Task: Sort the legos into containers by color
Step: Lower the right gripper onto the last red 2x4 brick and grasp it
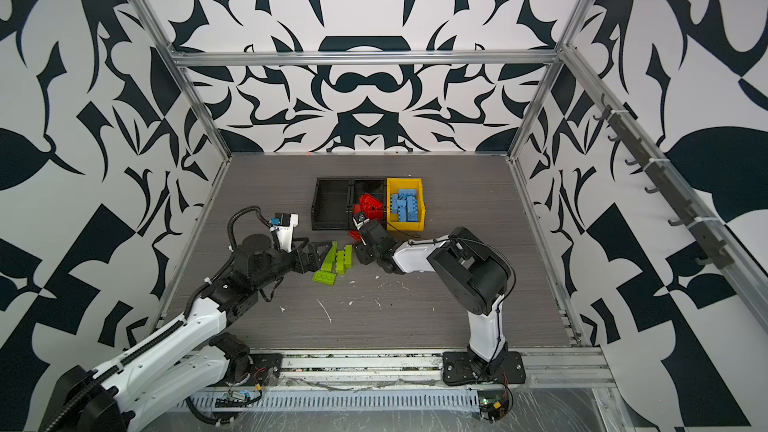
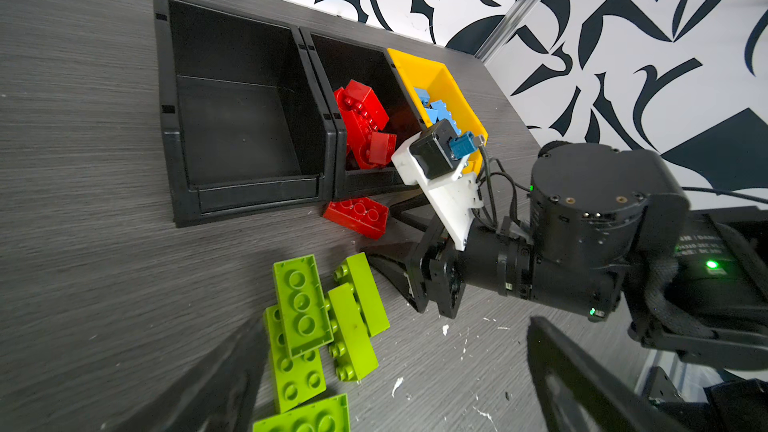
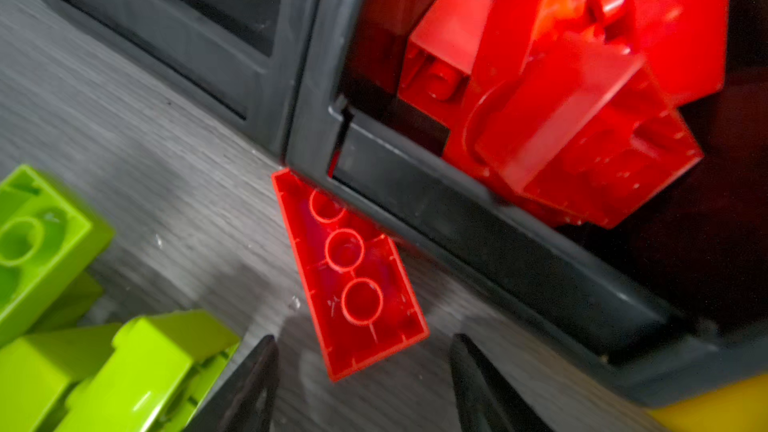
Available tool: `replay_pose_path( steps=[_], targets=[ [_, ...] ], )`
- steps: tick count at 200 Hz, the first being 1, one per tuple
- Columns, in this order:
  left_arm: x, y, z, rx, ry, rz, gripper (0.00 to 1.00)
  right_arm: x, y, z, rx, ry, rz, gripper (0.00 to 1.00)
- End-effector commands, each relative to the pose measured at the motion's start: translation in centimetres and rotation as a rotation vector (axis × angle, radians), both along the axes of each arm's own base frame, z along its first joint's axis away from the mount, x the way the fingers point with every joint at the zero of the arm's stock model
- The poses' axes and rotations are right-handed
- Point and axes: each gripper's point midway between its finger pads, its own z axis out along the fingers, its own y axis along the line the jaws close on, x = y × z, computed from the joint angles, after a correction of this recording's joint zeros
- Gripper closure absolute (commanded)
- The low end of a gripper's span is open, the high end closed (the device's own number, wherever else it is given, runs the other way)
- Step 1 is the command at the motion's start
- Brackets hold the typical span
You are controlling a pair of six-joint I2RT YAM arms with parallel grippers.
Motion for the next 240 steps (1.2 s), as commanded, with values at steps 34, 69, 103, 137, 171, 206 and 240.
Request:
replay_pose_path(
  steps=[34,69,103,137,171,206,240],
  targets=[
    [0.2,0.0,1.0,-0.011,-0.029,0.004,0.00,1.7,0.9,0.6,0.015,-0.008,0.017,0.31],
    [0.2,0.0,1.1,-0.012,-0.030,0.004,0.00,1.9,1.6,0.9,0.036,-0.010,0.031,0.32],
    [0.2,0.0,1.0,-0.011,-0.028,0.003,0.00,1.9,1.8,1.1,0.041,-0.012,0.035,0.34],
    [0.2,0.0,1.0,-0.010,-0.028,0.003,0.00,1.9,2.0,1.2,0.045,-0.011,0.041,0.40],
    [0.3,0.0,0.9,-0.009,-0.024,0.005,0.00,1.7,2.2,1.4,0.055,-0.013,0.051,0.48],
    [0.3,0.0,0.9,-0.010,-0.023,0.005,0.00,1.4,2.2,1.9,0.059,-0.021,0.055,0.55],
    [0.3,0.0,0.9,-0.010,-0.024,0.003,0.00,1.0,1.9,2.3,0.062,-0.033,0.052,0.61]
  ],
)
